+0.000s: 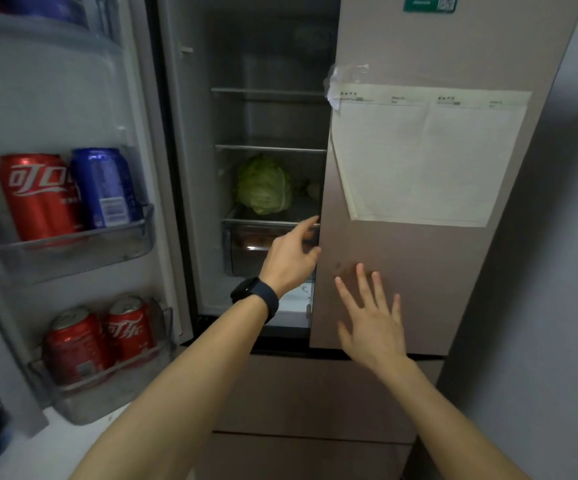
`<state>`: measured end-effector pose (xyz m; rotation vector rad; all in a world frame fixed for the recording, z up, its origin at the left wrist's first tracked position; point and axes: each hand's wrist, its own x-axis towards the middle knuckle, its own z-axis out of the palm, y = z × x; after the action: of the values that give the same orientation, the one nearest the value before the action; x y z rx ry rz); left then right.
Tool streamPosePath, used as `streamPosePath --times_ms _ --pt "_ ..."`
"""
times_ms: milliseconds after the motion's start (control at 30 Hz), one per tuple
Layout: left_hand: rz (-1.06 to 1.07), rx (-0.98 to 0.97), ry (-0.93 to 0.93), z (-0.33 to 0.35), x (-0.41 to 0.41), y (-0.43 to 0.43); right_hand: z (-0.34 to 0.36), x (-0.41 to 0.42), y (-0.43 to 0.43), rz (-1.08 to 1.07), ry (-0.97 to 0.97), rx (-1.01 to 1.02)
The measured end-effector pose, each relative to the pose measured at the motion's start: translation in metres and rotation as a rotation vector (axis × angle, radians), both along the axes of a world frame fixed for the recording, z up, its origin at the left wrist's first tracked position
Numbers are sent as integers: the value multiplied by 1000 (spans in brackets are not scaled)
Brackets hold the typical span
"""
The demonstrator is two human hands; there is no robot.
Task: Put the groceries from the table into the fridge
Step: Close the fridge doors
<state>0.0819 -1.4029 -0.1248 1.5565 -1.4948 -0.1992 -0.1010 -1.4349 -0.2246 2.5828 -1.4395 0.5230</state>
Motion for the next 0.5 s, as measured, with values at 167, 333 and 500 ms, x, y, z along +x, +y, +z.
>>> streamPosePath --times_ms 167,333,500 --pt "67 53 -48 -43 12 97 34 -17 40 151 9 125" --pt "204 105 9 -77 37 201 49 -8 92 372 -104 161" --pt "423 143 5 -101 72 298 43 40 153 602 -134 211"
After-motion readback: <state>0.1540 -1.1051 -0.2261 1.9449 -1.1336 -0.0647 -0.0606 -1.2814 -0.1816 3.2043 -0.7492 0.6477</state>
